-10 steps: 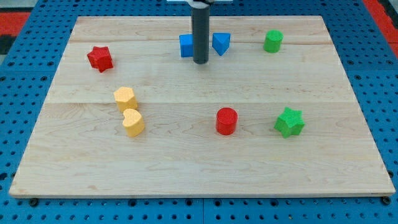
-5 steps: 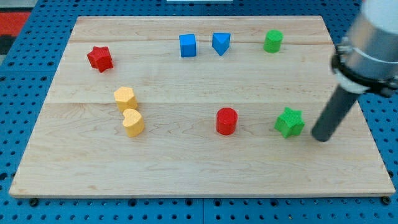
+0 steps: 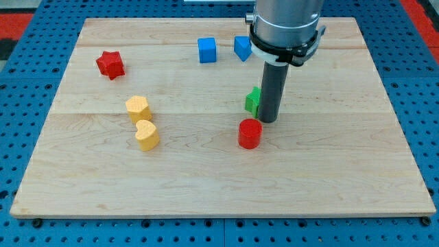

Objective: Slide the green star to the left of blue cube

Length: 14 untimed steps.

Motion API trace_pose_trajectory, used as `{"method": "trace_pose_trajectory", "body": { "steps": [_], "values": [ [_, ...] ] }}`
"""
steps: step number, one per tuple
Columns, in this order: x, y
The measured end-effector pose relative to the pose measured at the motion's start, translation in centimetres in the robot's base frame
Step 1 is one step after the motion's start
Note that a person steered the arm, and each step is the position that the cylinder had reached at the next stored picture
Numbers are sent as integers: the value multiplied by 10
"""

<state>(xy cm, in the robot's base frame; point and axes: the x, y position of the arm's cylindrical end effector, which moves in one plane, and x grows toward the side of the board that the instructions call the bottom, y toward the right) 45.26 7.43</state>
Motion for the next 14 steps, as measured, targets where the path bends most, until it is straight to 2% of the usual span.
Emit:
{"method": "trace_pose_trajectory", "body": {
  "steps": [3, 4, 5, 6, 7, 9, 12, 13, 14],
  "values": [
    [-23, 6],
    [-41, -5],
    [-84, -8],
    [-107, -41],
    [-94, -105],
    [-61, -128],
    [-96, -127],
    [-101, -170],
    [-102, -182]
  ]
}}
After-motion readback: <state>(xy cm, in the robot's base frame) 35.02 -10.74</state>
